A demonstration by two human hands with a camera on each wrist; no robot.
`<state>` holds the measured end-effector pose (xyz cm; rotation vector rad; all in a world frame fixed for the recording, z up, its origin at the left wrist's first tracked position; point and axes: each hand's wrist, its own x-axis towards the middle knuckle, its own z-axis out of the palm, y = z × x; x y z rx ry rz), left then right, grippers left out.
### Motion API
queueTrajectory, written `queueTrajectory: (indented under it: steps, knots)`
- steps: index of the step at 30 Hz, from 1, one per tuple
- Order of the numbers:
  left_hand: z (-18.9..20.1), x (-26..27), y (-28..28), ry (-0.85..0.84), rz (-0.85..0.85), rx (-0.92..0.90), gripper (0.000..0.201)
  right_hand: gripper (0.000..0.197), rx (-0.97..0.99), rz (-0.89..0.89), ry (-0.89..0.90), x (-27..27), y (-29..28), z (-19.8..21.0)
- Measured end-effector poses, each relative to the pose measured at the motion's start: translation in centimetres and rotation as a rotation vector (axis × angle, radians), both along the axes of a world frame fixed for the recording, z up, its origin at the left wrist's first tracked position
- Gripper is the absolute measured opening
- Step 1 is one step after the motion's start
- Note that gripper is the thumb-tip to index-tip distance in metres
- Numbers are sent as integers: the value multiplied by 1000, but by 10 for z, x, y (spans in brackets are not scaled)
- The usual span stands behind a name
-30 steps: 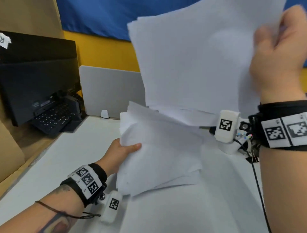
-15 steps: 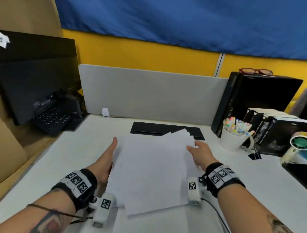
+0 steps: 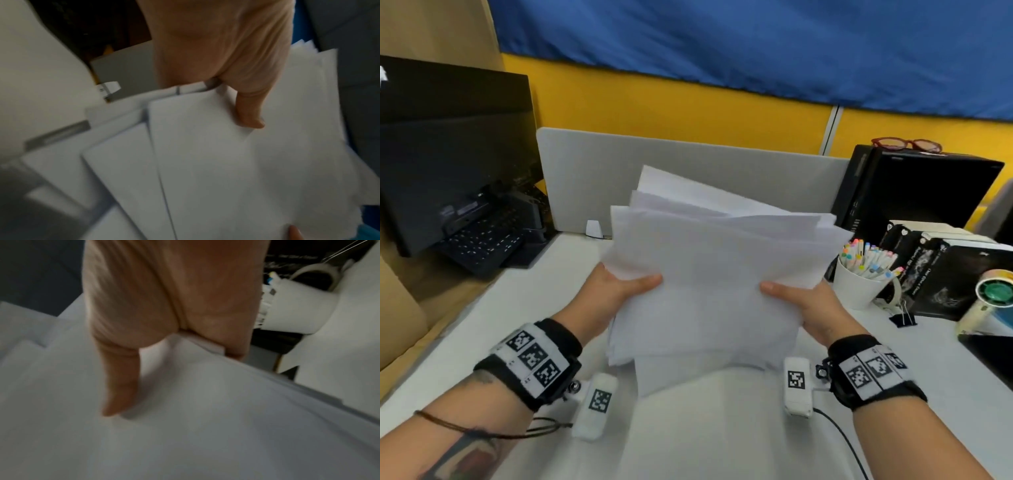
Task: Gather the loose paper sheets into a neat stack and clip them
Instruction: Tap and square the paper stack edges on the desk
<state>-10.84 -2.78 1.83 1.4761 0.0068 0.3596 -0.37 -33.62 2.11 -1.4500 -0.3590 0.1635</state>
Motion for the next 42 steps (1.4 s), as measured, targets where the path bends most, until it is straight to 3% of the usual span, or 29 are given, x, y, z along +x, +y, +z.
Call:
queueTrajectory:
  steps: [4,8,9,12,15,18,24,28,31,33,37,40,42]
  knots:
    - [33,-3,-7,-183,89,124,58,31,73,-139,-220,-22,8,32]
    - [24,-9,-24,-177,97,177,49,7,19,-224,-252,-34,21,20]
    - [16,-10,-28,-158,86,158,50,9,5,-218,-235,-39,23,12]
    - [-2,-15,-29,-125,57,87,66,39,-15,-200,-168,-45,20,-8]
    - [1,-18,-24,-165,55,38,72,58,68,-173,-133,-43,5,-7]
    - [16,-16,-18,-241,72,73,72,51,126,-102,-103,-43,-6,9]
    - [24,-6,-13,-265,178,168,100,47,-44,-107,-176,-34,-10,11]
    - [-1,-7,-7,-114,109,31,105,58,-108,39,12,-29,-19,-15]
    - [-18,-10,-4,0,16,106,103,71,-278,166,41,-31,-26,-28]
    - [-12,-11,-4,-31,54,121,98,70,-219,125,9,-31,-27,-25]
    - [15,-12,-10,-175,92,196,100,60,94,54,-6,-32,-20,-9]
    - [17,-14,-14,-239,105,292,111,76,41,-23,33,-34,-11,-21]
    - [3,-12,-13,-214,125,232,121,78,0,-44,85,-37,-6,-35]
